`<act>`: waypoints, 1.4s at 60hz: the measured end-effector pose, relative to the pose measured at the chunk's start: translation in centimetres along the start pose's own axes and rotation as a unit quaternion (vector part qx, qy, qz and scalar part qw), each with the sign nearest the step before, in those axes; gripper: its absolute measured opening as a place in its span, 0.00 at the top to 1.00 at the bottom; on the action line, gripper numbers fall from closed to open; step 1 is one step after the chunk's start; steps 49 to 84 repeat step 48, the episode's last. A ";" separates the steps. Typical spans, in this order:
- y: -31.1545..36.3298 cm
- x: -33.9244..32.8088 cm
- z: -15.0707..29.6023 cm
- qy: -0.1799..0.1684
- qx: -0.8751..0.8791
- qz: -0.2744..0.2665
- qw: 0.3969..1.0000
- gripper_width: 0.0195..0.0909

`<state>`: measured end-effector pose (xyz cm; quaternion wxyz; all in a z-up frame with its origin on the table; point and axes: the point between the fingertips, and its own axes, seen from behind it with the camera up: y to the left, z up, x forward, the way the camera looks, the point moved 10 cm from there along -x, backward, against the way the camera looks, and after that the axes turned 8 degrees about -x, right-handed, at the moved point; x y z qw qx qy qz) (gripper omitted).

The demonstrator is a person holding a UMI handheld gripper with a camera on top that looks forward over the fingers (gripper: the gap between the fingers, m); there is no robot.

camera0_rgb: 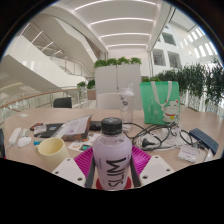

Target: Pour water

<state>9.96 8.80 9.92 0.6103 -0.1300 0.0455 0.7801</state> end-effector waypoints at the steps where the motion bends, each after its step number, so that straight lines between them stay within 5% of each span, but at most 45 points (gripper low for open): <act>1: 0.0 0.0 0.1 0.004 -0.002 0.000 1.000 0.49; 4: 0.2 -0.2 0.0 0.031 -0.002 0.003 1.000 0.42; 10: 1.1 -1.6 0.0 0.062 0.014 0.018 0.998 0.08; 23: 2.9 -10.8 1.8 0.091 0.011 -0.030 0.995 0.10; 48: 14.9 -31.3 7.9 0.091 0.003 -0.105 0.990 0.10; 84: 14.9 -31.3 7.9 0.091 0.003 -0.105 0.990 0.10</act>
